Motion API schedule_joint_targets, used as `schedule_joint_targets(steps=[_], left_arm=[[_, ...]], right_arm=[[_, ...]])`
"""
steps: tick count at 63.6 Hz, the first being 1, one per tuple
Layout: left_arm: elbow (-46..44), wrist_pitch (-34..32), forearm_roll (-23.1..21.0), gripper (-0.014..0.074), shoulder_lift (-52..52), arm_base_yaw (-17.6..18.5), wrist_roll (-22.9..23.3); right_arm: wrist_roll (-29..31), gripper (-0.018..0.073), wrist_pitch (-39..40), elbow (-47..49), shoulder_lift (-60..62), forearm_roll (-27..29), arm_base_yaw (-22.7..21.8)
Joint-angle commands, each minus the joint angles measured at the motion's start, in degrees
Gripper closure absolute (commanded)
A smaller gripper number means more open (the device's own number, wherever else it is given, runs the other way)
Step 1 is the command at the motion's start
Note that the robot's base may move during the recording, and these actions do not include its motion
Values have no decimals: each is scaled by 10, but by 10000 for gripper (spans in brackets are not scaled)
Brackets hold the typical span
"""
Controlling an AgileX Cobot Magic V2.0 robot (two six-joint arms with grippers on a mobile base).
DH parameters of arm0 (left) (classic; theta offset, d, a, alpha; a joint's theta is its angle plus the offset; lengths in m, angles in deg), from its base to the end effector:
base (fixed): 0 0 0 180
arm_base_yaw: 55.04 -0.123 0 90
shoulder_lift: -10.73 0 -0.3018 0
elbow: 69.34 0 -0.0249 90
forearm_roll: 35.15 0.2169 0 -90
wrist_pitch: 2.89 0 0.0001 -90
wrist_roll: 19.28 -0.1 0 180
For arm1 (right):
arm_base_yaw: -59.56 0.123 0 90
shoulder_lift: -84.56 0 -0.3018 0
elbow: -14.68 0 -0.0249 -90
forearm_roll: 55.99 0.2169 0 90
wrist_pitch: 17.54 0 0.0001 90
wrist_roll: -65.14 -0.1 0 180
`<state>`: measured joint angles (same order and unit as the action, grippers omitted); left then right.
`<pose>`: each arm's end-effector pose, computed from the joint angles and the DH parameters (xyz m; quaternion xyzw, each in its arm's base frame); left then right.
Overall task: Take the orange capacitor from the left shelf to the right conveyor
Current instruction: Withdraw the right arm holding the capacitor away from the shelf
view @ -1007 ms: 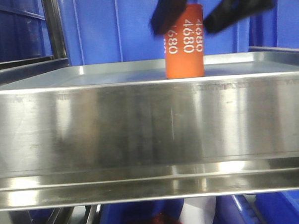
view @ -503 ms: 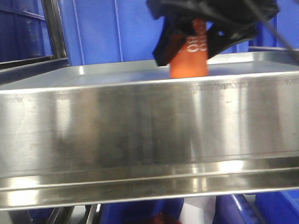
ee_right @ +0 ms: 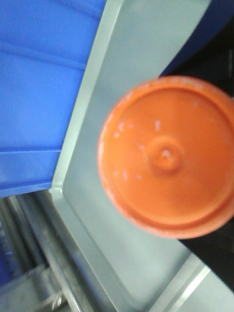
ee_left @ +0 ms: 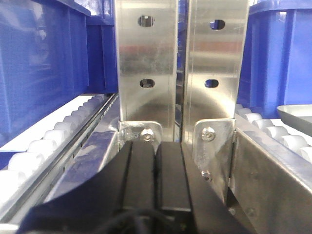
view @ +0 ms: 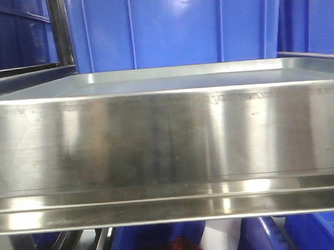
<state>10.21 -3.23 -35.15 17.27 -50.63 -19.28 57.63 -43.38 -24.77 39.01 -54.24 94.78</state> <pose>0.0146 -0.0011 0.2043 0.0262 0.6799 -0.0282 0.7323 0.0776 0.0564 0.3465 -0.1898 0.8011 0.2191 0.5237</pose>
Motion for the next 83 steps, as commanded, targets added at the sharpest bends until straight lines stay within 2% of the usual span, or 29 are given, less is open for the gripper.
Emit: schedule_joint_targets(steps=[1, 12, 25, 83], left_arm=[[-4, -48, -3, 701, 6, 1, 0], [-4, -48, -3, 701, 6, 1, 0], [-4, -48, -3, 701, 6, 1, 0], [-4, -48, -3, 701, 6, 1, 0]], right_arm=[[5, 505, 28, -16, 64, -17, -2], [5, 505, 28, -60, 159, -17, -2], [5, 505, 26, -79, 212, -17, -2], [5, 505, 27, -80, 214, -17, -2]])
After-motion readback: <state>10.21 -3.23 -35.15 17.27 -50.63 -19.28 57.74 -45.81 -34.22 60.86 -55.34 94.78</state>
